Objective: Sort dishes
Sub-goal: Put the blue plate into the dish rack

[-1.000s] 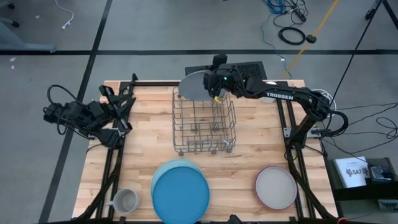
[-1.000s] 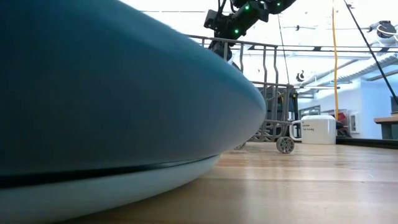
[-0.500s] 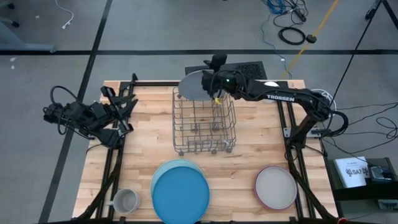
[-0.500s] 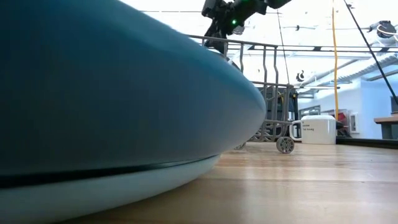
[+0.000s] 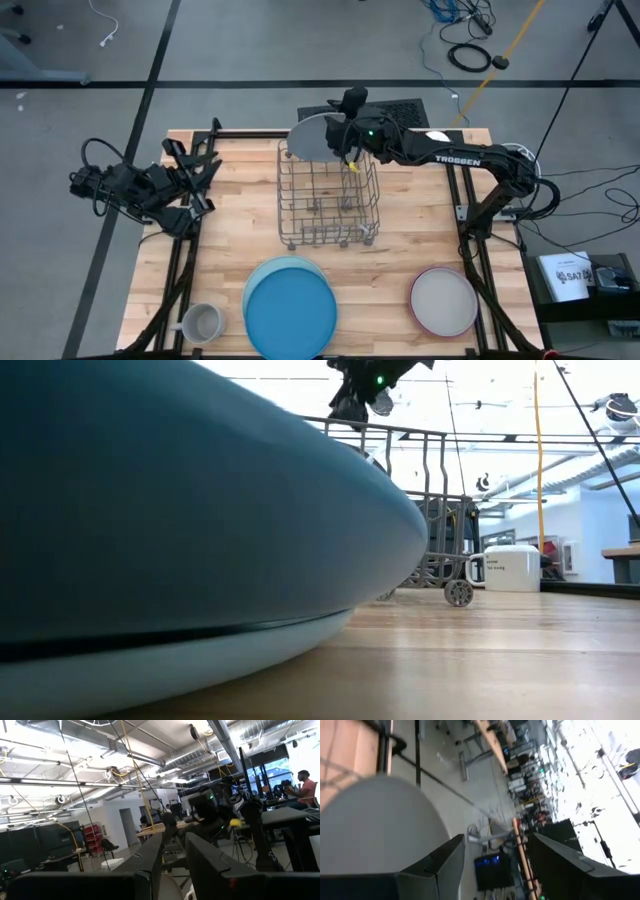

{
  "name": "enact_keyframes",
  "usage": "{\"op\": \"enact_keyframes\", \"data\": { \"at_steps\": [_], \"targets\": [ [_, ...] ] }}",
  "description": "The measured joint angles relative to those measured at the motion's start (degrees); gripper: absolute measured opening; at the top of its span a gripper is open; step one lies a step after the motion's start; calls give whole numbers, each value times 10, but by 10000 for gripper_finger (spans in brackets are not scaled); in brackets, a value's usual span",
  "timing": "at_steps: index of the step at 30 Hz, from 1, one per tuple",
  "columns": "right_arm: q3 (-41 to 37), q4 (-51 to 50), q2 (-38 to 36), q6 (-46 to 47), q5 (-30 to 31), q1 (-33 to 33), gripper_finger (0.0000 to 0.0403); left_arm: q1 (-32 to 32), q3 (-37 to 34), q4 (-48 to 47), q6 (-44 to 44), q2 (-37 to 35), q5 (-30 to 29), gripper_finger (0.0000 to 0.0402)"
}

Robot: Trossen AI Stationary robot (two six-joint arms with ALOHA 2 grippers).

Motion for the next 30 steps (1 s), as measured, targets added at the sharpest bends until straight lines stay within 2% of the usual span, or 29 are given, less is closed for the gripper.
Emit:
{"op": "enact_keyframes", "data": {
  "at_steps": [8, 22, 26, 30],
  "targets": [
    [0, -11, -41, 53, -7, 37, 219, 0, 0, 0, -2, 0, 0, 87],
    [0, -143, -80, 329, -198, 124, 219, 0, 0, -3, -30, 0, 2, 87],
    [-1, -189, -74, 380, -213, 156, 219, 0, 0, -20, -46, 0, 3, 87],
    [-1, -188, -72, 411, -216, 197, 219, 0, 0, -49, -89, 0, 7, 87]
  ]
}}
